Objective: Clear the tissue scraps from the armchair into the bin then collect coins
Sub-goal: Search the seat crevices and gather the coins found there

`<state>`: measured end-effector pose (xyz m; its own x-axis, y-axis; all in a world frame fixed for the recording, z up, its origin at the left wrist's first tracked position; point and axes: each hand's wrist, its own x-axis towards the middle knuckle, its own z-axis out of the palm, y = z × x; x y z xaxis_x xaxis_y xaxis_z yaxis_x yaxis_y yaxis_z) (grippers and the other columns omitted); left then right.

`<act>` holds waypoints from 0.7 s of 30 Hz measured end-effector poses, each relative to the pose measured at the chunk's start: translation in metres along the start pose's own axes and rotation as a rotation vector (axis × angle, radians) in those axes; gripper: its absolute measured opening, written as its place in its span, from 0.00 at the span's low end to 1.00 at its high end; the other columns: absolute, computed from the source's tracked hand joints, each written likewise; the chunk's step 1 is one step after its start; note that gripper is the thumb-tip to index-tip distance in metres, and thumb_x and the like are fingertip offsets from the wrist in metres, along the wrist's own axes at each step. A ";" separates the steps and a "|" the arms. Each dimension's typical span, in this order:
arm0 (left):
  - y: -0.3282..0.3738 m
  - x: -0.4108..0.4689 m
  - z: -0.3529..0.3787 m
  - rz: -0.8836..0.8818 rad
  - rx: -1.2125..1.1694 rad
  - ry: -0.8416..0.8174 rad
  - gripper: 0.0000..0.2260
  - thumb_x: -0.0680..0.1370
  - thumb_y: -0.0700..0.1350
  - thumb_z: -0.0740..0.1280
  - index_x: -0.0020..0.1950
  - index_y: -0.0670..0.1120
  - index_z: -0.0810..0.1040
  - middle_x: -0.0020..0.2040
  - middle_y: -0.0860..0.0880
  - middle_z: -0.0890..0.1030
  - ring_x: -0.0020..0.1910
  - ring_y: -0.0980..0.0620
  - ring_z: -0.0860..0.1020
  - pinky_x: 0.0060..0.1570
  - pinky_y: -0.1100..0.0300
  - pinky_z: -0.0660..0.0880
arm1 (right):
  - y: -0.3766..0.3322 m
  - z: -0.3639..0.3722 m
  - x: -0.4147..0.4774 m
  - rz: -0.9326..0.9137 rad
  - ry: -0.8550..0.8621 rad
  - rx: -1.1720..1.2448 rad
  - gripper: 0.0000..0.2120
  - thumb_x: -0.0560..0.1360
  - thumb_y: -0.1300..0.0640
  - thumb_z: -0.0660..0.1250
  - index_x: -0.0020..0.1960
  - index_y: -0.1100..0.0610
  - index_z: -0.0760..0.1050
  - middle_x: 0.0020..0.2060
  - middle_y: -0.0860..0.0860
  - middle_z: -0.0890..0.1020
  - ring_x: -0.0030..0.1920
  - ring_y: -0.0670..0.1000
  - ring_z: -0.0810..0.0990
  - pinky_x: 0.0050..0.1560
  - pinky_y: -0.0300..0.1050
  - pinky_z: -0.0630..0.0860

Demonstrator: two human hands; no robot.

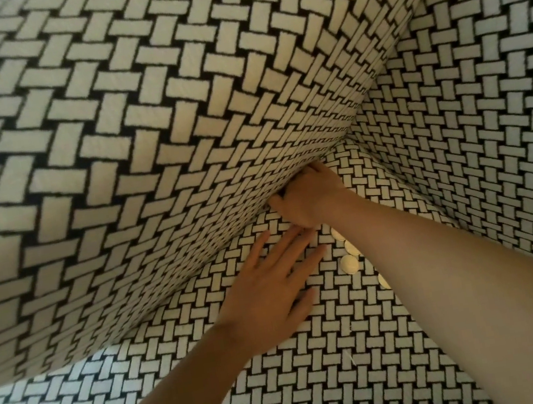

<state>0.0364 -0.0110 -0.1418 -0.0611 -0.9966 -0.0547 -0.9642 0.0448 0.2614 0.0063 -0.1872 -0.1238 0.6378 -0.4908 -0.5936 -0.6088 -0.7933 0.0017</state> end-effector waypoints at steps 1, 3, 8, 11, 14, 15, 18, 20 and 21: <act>-0.004 -0.013 -0.001 0.011 0.018 -0.018 0.25 0.79 0.55 0.53 0.76 0.50 0.59 0.77 0.47 0.58 0.76 0.50 0.54 0.71 0.47 0.51 | 0.000 -0.001 0.000 0.003 -0.010 0.001 0.34 0.78 0.37 0.40 0.78 0.55 0.43 0.77 0.53 0.50 0.77 0.53 0.46 0.76 0.51 0.40; -0.017 -0.048 -0.003 0.034 0.082 -0.054 0.26 0.80 0.57 0.52 0.77 0.51 0.55 0.77 0.48 0.54 0.76 0.50 0.52 0.71 0.47 0.52 | 0.000 -0.003 0.001 0.012 -0.020 0.001 0.34 0.78 0.37 0.40 0.78 0.55 0.42 0.77 0.53 0.48 0.77 0.53 0.45 0.76 0.51 0.40; -0.039 -0.086 -0.005 0.080 0.084 -0.045 0.29 0.77 0.58 0.57 0.77 0.54 0.54 0.77 0.49 0.55 0.76 0.49 0.53 0.69 0.46 0.55 | -0.002 -0.004 0.002 0.039 -0.045 0.002 0.33 0.79 0.38 0.41 0.78 0.55 0.40 0.77 0.53 0.46 0.77 0.52 0.44 0.76 0.50 0.40; -0.040 -0.084 -0.002 0.096 0.049 -0.016 0.30 0.76 0.55 0.58 0.77 0.53 0.55 0.77 0.49 0.56 0.76 0.49 0.53 0.71 0.44 0.53 | -0.002 -0.005 0.003 0.034 -0.051 0.017 0.34 0.79 0.38 0.43 0.78 0.54 0.40 0.77 0.52 0.45 0.77 0.52 0.44 0.75 0.49 0.39; -0.043 -0.086 0.002 0.101 0.044 -0.015 0.29 0.76 0.55 0.58 0.77 0.53 0.55 0.77 0.49 0.56 0.76 0.49 0.52 0.72 0.44 0.52 | -0.003 -0.003 0.001 0.032 -0.011 -0.002 0.33 0.79 0.38 0.44 0.78 0.53 0.41 0.77 0.52 0.46 0.77 0.53 0.46 0.76 0.50 0.41; -0.043 -0.084 0.002 0.105 0.055 -0.016 0.30 0.76 0.55 0.57 0.77 0.53 0.54 0.77 0.49 0.55 0.76 0.49 0.52 0.72 0.44 0.51 | -0.002 -0.004 0.001 0.037 -0.006 -0.014 0.33 0.79 0.39 0.45 0.78 0.53 0.42 0.77 0.52 0.47 0.77 0.53 0.46 0.76 0.50 0.41; -0.042 -0.085 0.004 0.108 0.072 -0.010 0.30 0.76 0.55 0.57 0.77 0.53 0.54 0.77 0.49 0.55 0.76 0.49 0.51 0.71 0.44 0.51 | -0.006 -0.008 -0.004 0.033 -0.005 -0.047 0.30 0.80 0.41 0.46 0.78 0.53 0.46 0.77 0.53 0.50 0.76 0.53 0.49 0.75 0.50 0.43; -0.043 -0.085 0.005 0.111 0.072 0.007 0.29 0.76 0.55 0.57 0.77 0.52 0.55 0.77 0.49 0.55 0.76 0.49 0.52 0.71 0.44 0.50 | -0.009 -0.009 -0.006 0.029 0.006 -0.089 0.28 0.81 0.43 0.46 0.77 0.54 0.51 0.77 0.53 0.54 0.76 0.54 0.51 0.74 0.51 0.44; -0.043 -0.086 0.006 0.114 0.069 0.010 0.29 0.76 0.55 0.57 0.76 0.52 0.56 0.77 0.49 0.55 0.76 0.49 0.51 0.72 0.44 0.50 | -0.010 -0.008 -0.007 0.023 0.005 -0.117 0.27 0.81 0.44 0.45 0.77 0.54 0.54 0.76 0.53 0.56 0.76 0.55 0.52 0.74 0.51 0.45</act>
<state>0.0817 0.0731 -0.1547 -0.1688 -0.9855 -0.0184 -0.9667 0.1619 0.1980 0.0117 -0.1793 -0.1131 0.6267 -0.5111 -0.5882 -0.5646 -0.8181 0.1093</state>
